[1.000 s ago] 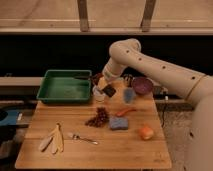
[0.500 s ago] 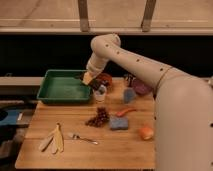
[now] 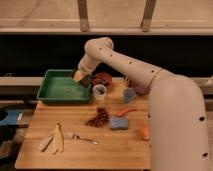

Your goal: Wipe tray with eraser

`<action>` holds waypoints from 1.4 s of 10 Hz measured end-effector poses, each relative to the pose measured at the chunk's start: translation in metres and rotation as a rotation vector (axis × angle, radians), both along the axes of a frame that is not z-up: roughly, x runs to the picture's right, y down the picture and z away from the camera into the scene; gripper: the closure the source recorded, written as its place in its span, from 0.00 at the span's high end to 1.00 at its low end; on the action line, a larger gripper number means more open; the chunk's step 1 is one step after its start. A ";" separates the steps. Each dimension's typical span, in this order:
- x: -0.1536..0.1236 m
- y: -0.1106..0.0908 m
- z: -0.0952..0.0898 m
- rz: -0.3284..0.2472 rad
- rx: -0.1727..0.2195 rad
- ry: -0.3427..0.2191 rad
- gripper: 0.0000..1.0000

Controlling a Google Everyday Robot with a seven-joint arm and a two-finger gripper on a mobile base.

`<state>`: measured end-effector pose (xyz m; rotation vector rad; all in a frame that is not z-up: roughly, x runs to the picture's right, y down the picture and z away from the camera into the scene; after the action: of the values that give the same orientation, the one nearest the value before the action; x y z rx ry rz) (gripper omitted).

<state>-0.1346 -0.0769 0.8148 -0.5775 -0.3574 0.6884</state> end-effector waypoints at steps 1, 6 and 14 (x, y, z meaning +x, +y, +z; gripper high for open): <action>-0.005 0.001 0.000 -0.005 0.000 -0.006 0.00; -0.004 0.002 0.002 0.006 0.000 -0.007 0.00; -0.037 0.008 0.048 -0.018 -0.035 -0.067 0.00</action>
<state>-0.1719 -0.0687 0.8629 -0.6370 -0.4029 0.6606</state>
